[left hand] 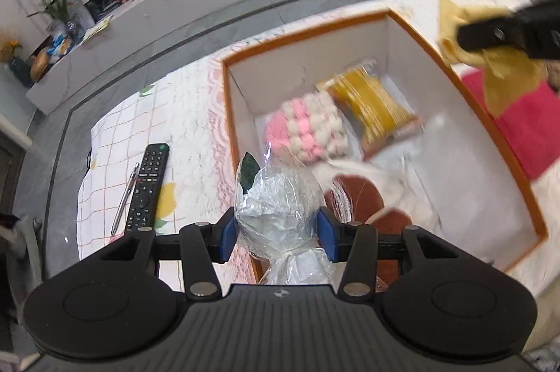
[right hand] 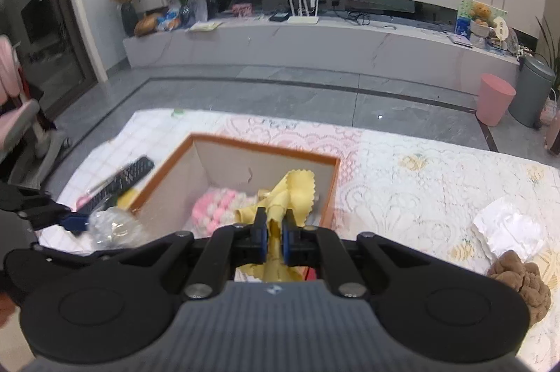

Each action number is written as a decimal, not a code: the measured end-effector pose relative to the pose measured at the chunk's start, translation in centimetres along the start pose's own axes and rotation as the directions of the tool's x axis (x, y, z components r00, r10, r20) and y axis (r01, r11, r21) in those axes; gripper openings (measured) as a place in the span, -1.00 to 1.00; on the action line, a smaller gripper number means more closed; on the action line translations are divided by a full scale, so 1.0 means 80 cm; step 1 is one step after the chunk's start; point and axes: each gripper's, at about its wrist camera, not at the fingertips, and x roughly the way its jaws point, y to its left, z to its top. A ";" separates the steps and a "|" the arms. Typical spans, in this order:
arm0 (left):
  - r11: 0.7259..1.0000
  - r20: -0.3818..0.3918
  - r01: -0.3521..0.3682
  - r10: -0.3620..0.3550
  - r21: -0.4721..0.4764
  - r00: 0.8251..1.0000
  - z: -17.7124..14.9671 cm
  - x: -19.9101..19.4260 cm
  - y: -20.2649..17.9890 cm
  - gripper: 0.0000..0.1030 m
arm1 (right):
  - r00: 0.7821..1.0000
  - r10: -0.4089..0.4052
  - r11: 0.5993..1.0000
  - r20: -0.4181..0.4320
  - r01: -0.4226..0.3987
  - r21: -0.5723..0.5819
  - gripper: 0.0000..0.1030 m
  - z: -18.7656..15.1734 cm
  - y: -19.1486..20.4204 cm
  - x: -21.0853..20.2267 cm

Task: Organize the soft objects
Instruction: 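Carry the yellow cloth with the right tool while the left tool carries the plastic bag to the orange box, then open the left tool to drop the plastic bag while the right tool lowers the yellow cloth into the box, then move both tools away from the box toward the brown teddy bear, then grasp the brown teddy bear with the right tool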

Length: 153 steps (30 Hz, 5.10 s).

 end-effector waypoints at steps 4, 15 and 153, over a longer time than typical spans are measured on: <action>1.000 0.019 -0.019 0.020 -0.014 1.000 0.006 0.000 -0.011 0.05 | 1.000 0.017 1.000 -0.009 -0.017 0.017 -0.89 -0.008 0.005 0.008; 0.997 0.030 0.064 -0.062 -0.049 0.998 0.037 0.021 -0.028 0.05 | 0.999 0.024 1.000 0.025 -0.024 0.020 -0.89 -0.007 0.007 -0.003; 0.913 0.392 0.401 -0.397 0.077 0.830 0.010 -0.054 -0.282 0.76 | 0.989 -0.122 0.760 -0.084 0.148 0.633 -0.03 -0.216 -0.399 0.039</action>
